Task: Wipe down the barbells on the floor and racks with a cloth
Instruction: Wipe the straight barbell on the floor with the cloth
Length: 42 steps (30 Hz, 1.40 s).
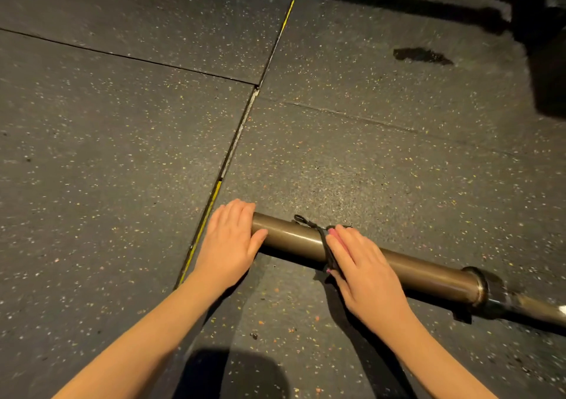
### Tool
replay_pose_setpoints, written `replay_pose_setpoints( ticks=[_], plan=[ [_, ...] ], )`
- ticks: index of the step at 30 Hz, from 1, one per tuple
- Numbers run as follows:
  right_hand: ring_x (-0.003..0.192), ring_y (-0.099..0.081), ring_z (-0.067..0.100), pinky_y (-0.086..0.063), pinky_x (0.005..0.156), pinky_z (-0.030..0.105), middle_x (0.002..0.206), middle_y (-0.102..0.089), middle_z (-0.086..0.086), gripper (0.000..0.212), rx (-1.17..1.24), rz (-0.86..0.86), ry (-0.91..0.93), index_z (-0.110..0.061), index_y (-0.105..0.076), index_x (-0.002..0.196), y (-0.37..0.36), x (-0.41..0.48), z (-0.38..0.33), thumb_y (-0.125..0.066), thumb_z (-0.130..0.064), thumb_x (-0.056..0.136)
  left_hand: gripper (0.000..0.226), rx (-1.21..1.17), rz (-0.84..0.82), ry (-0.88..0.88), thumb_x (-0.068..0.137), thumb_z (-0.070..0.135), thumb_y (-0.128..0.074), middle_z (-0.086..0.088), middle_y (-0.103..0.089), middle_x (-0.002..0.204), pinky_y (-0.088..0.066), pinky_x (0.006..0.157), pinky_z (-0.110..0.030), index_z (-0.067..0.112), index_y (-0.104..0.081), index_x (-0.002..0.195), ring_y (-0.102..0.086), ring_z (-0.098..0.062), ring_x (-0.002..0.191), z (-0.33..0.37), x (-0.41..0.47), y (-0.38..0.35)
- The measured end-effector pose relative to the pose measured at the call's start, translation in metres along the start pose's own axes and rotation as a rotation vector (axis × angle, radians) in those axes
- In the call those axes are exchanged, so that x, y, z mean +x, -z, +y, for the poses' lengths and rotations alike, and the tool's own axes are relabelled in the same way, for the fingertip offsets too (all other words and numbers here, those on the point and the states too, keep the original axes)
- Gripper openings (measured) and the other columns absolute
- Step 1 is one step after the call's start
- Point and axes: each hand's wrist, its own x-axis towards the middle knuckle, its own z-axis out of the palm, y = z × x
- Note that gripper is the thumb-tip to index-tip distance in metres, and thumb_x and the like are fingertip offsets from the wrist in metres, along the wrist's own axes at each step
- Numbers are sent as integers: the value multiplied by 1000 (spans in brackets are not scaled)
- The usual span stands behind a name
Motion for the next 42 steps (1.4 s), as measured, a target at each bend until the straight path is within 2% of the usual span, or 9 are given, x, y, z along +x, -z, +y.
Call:
replay_pose_setpoints(
  ticks=[6, 10, 13, 18, 23, 30, 35, 38, 42],
  plan=[
    [122, -47, 34, -36, 105, 43, 134, -51, 15, 48, 64, 76, -84, -3, -51, 130, -5, 32, -18, -57, -22, 86, 48, 145, 53, 8, 93, 45, -31, -12, -54, 88, -35, 81, -42, 6, -58, 88, -51, -33, 87, 5, 29, 10],
    [126, -46, 33, -36, 108, 42, 140, -47, 15, 56, 8, 20, -16, -4, -48, 136, -3, 29, 8, -66, -23, 86, 49, 206, 82, -6, 91, 44, -32, -13, -55, 99, -36, 91, -45, 4, -59, 102, -51, -34, 94, 29, 40, 13],
    [125, -46, 34, -32, 109, 40, 139, -48, 15, 51, -3, 66, -143, -4, -48, 135, 7, 1, 33, -54, -26, 89, 49, 193, 42, -169, 92, 46, -33, -9, -57, 99, -34, 88, -40, 8, -59, 106, -53, -31, 93, 47, 40, 1],
    [127, -42, 35, -18, 115, 36, 136, -49, 16, 49, 29, 162, -342, -4, -51, 132, 10, -14, 38, -46, -26, 89, 46, 220, 47, -176, 92, 46, -32, -7, -56, 93, -38, 81, -41, 11, -60, 97, -52, -29, 88, 44, 49, -4],
    [130, -41, 33, -22, 115, 38, 140, -47, 14, 50, -7, 90, -262, -5, -48, 135, 15, -20, 61, -51, -25, 89, 50, 208, 17, -168, 92, 47, -27, -5, -55, 84, -41, 75, -41, 11, -61, 88, -53, -28, 80, 44, 67, 0],
    [125, -41, 40, -28, 112, 51, 133, -48, 19, 42, -8, 247, -586, 1, -51, 126, 27, -34, 82, -55, -12, 86, 61, 148, -17, -117, 88, 52, -19, -5, -61, 96, -37, 84, -42, 14, -65, 101, -54, -29, 98, 48, 88, 1],
    [136, -34, 37, -26, 115, 47, 144, -41, 16, 57, -64, 119, -345, -2, -45, 138, 24, -38, 85, -65, -9, 85, 58, 138, 3, -120, 88, 51, -18, -3, -58, 98, -36, 85, -40, 16, -62, 100, -52, -27, 98, 48, 98, 4],
    [134, -36, 37, -24, 112, 40, 144, -43, 17, 62, -151, 106, -436, -3, -44, 139, 37, -49, 110, -69, -12, 83, 53, 201, 49, -158, 91, 48, -23, -6, -58, 92, -41, 78, -42, 12, -62, 96, -54, -30, 89, 48, 106, 3],
    [127, -41, 42, -31, 110, 52, 136, -47, 21, 50, -57, 207, -562, 2, -49, 130, 31, -17, 97, -65, -5, 83, 57, 224, 44, -128, 90, 49, -25, -13, -57, 90, -42, 73, -43, 6, -62, 93, -54, -34, 86, 52, 124, 6]
  ],
)
